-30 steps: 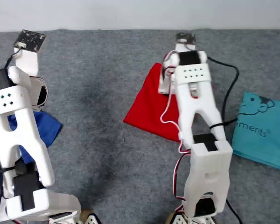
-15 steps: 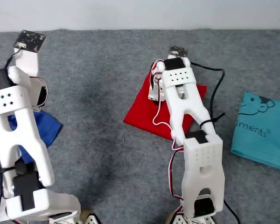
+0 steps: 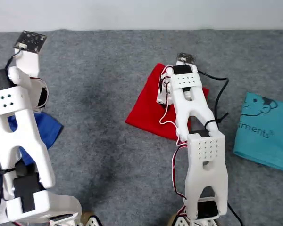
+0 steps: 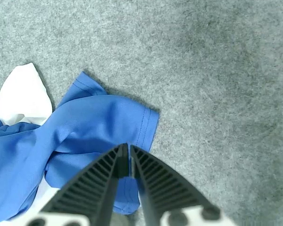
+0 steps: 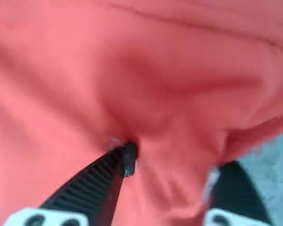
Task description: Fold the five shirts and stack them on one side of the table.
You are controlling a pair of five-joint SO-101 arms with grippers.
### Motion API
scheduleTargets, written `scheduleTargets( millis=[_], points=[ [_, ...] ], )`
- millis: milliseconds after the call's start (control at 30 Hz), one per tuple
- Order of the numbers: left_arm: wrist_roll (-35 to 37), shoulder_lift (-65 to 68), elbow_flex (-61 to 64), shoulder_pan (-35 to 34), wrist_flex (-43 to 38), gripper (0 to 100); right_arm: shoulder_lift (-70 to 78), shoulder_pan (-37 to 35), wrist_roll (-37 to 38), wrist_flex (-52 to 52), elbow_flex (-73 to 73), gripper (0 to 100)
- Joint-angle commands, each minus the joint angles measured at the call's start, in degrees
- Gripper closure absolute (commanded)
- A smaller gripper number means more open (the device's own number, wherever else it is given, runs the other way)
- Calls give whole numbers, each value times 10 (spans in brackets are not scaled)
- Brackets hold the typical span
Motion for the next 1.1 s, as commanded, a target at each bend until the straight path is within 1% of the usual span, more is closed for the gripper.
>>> scheduleTargets(
  millis=[0, 33, 100, 167, 533, 600, 767, 933, 1067],
  points=[
    [-5, -33, -4, -4, 8, 987, 0, 0, 75, 1, 0, 962],
    [-4, -33, -4, -4, 9, 987, -7, 2, 86, 10, 0, 952],
    [-4, -33, -4, -4, 9, 987, -24, 9, 101, 20, 0, 987],
    [-4, -33, -4, -4, 9, 987, -51, 19, 126, 33, 0, 985],
    [-4, -33, -4, -2, 7, 987, -244, 118, 331, 134, 0, 990],
    [-4, -33, -4, -2, 6, 987, -271, 131, 353, 151, 0, 990],
    [-4, -33, -4, -2, 6, 987, -313, 163, 381, 197, 0, 990],
    [-4, -33, -4, -2, 6, 987, -335, 230, 425, 208, 0, 990],
    [-4, -33, -4, -2, 6, 987, -342, 284, 479, 206, 0, 990]
  ],
)
